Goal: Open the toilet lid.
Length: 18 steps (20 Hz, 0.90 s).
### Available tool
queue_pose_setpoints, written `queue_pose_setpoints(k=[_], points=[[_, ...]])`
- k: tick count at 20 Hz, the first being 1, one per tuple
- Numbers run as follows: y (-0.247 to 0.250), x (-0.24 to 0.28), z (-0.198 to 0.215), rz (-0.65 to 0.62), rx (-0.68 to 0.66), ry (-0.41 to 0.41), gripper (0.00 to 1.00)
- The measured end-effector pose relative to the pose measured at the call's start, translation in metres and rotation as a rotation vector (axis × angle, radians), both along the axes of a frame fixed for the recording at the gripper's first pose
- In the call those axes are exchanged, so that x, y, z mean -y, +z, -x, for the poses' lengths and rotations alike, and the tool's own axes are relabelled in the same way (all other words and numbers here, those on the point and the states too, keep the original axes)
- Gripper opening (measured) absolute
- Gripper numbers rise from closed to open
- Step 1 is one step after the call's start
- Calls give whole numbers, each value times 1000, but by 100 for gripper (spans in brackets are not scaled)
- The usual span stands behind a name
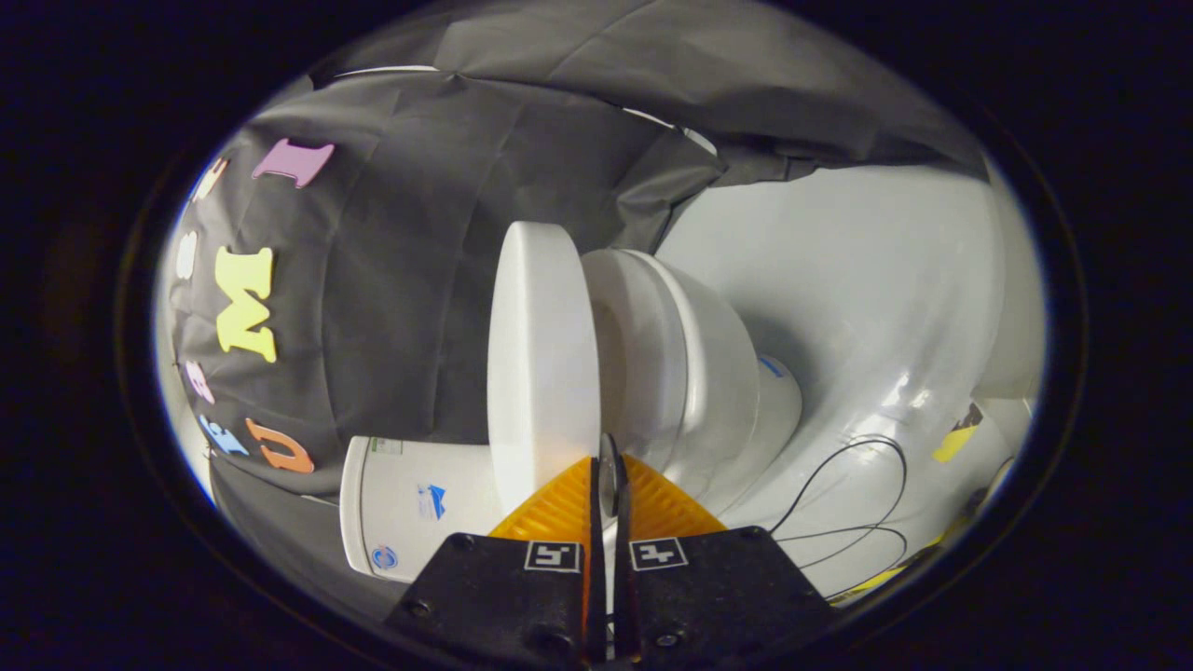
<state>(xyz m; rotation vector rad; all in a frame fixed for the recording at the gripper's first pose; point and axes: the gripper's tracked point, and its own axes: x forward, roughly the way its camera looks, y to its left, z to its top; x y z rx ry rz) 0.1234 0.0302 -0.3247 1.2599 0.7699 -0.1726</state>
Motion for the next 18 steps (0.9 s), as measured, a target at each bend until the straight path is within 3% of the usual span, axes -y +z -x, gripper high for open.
queue_pose_setpoints(k=[18], points=[[87, -31, -18, 217, 106, 125, 4]])
